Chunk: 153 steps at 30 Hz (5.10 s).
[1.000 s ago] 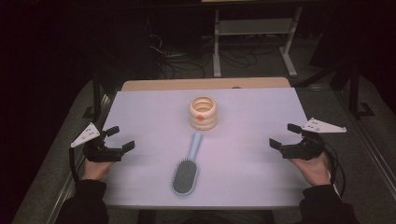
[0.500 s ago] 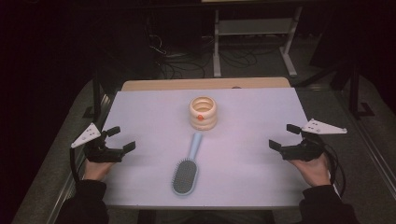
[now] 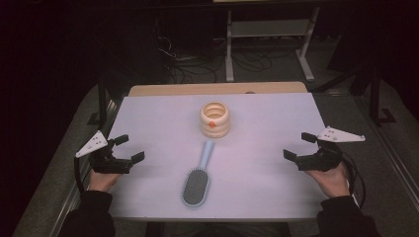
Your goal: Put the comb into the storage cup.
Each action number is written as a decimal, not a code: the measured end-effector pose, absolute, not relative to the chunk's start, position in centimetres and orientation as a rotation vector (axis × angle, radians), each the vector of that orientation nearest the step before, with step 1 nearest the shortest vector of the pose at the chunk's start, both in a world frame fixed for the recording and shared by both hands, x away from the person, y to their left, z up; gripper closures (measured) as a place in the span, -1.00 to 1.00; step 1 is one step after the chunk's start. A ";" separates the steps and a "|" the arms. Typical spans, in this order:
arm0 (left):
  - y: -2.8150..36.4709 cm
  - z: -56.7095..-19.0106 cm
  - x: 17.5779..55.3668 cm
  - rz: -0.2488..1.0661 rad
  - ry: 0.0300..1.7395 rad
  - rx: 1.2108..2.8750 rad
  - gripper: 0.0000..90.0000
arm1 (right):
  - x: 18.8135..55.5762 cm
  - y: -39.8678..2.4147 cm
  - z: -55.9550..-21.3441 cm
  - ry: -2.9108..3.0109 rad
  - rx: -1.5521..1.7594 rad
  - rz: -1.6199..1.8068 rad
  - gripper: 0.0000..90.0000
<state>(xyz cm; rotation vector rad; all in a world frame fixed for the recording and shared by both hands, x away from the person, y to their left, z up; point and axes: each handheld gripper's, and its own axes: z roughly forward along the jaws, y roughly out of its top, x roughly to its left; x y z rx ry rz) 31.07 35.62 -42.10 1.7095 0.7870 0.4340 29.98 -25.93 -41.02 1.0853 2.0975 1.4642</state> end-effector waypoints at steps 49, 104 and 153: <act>30.0 -36.1 34.7 0.366 0.603 1.871 -1.00 | 29.4 -25.5 -40.8 2.082 1.039 1.470 -1.00; 21.1 -36.5 36.2 0.245 0.408 2.082 -1.00 | 29.4 -25.2 -40.9 2.113 1.024 1.472 -1.00; 15.0 -40.4 37.9 0.084 0.283 2.248 -0.15 | 29.4 -25.0 -41.0 2.140 1.011 1.486 -1.00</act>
